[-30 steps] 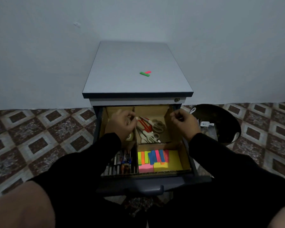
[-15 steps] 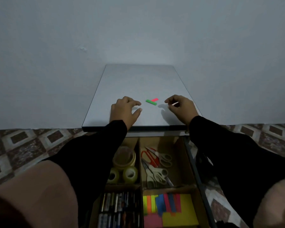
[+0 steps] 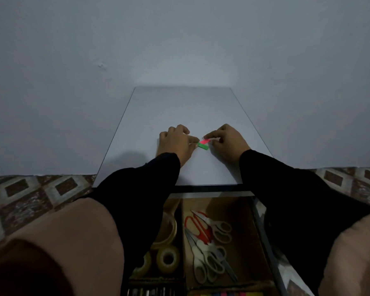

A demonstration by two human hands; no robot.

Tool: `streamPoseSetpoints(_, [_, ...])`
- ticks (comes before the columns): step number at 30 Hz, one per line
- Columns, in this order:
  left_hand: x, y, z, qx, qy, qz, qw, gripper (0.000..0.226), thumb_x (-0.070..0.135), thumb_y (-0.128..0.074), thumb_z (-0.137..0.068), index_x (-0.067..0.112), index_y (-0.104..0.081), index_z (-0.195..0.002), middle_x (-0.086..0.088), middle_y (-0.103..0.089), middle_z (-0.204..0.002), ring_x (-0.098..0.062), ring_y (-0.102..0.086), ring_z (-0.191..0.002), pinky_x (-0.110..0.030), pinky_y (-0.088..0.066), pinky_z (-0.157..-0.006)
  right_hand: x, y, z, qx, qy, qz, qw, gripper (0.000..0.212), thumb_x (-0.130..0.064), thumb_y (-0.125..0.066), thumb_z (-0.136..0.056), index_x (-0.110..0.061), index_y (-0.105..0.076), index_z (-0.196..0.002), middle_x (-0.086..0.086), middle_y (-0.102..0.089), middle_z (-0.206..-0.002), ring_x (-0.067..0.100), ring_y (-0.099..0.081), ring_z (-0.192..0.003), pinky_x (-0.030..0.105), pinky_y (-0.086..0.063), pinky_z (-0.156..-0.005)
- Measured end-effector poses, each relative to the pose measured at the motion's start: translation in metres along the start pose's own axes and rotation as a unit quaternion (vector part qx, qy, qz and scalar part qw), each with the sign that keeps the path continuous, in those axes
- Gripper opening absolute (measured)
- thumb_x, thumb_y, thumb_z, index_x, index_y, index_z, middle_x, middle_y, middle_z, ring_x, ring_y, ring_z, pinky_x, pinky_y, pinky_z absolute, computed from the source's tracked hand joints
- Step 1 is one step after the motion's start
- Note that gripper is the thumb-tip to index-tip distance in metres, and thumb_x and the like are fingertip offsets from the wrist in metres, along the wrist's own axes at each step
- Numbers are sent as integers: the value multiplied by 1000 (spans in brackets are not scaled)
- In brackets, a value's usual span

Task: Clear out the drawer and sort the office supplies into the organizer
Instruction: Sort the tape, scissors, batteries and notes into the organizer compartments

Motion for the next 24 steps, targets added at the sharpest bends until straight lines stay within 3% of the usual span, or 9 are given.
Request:
streamPoseSetpoints(7, [-2,9,0,2,8,-4,1000,20,33,-58,-90,29,-69,-106,3,-54,-122,-19,-46,-114,-31,-29,-95,-1,3,-2,-4,-10,42,999,22,-20,-66,-85,-10,-69,-104,12,-52,-114,25,-50,-107,21,-32,-79])
streamPoseSetpoints(10, [-2,13,2,-37,15,9,999,15,27,-60,-89,22,-70,-100,-1,-60,-113,-21,-53,-106,-29,-34,-84,-5,6,0,-8,-20,55,998,18,-16,-67,-83,-6,-68,-97,13,-55,-112,28,-53,-104,27,-38,-81])
streamPoseSetpoints(14, [-5,20,6,-89,53,58,993,3,16,-67,-84,18,-65,-86,3,-63,-94,-18,-56,-90,-25,-39,-70,-9,10,6,-45,-18,86,995,19,-10,-61,-85,-8,-68,-103,13,-59,-114,29,-54,-106,28,-40,-86])
streamPoseSetpoints(17, [-4,25,13,-100,60,79,990,21,8,-67,-81,20,-55,-68,4,-59,-82,-14,-54,-81,-23,-41,-69,-12,15,10,-76,-41,101,991,18,-10,-62,-84,-7,-69,-101,14,-60,-113,28,-55,-106,28,-42,-84])
streamPoseSetpoints(20, [-5,30,22,-84,69,117,987,13,0,-65,-79,13,-67,-77,1,-61,-79,-14,-54,-78,-22,-43,-71,-16,20,19,-99,-72,79,989,19,-7,-68,-79,-3,-69,-98,13,-65,-109,26,-57,-104,28,-44,-83])
streamPoseSetpoints(22, [-6,33,29,-74,84,159,981,12,-3,-65,-77,7,-71,-82,-2,-62,-78,-18,-59,-80,-24,-47,-74,-18,25,29,-88,-86,40,992,16,-5,-70,-77,-4,-69,-94,10,-66,-101,23,-58,-96,28,-46,-76])
streamPoseSetpoints(24, [-7,35,40,-65,117,209,969,13,-4,-67,-76,9,-70,-79,-4,-63,-73,-22,-61,-74,-28,-53,-76,-19,31,42,-65,-104,-28,992,8,-2,-70,-76,-9,-68,-80,6,-62,-88,18,-55,-81,22,-45,-59])
Point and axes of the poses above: each hand's wrist, its own z-axis away from the middle knuckle, its own y-axis out of the back of the hand, x = y × z, the point moved 5 cm from there along -z, towards the middle knuckle
